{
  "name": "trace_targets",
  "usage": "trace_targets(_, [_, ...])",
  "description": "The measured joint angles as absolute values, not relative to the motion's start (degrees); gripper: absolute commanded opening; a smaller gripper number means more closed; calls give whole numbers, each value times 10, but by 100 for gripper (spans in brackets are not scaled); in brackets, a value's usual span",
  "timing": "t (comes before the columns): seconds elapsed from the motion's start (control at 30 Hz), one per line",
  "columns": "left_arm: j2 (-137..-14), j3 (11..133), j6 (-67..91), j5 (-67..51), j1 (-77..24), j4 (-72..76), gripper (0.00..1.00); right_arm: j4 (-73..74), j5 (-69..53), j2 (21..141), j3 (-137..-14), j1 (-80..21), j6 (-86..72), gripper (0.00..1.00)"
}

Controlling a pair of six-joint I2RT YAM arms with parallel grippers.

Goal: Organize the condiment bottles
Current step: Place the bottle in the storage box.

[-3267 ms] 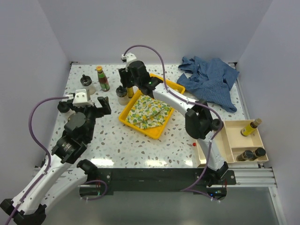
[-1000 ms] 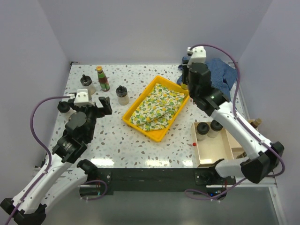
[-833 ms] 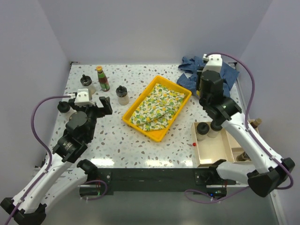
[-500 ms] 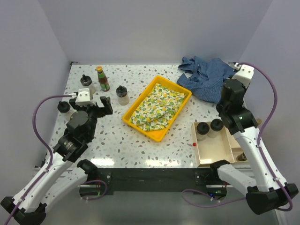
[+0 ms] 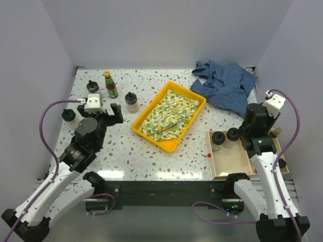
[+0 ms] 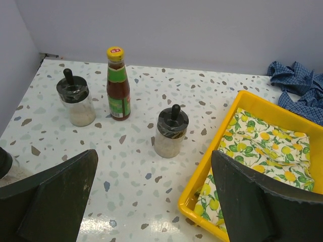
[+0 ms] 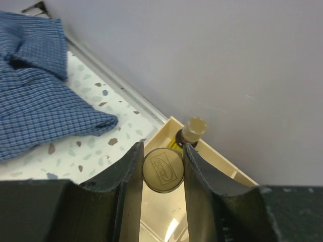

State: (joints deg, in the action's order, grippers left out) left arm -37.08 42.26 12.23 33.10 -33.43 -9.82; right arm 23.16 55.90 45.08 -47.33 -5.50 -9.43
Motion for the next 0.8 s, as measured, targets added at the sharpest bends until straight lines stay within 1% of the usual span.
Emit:
trace_targets(0.23, [-376, 423, 122, 328, -334, -98, 100, 204, 504, 477, -463, 29, -110, 0])
trace_targets(0.33, [-376, 423, 122, 328, -334, -98, 100, 198, 479, 498, -458, 44, -117, 0])
trace_targets(0.8, [-385, 423, 122, 328, -334, -98, 100, 127, 411, 517, -398, 103, -124, 0])
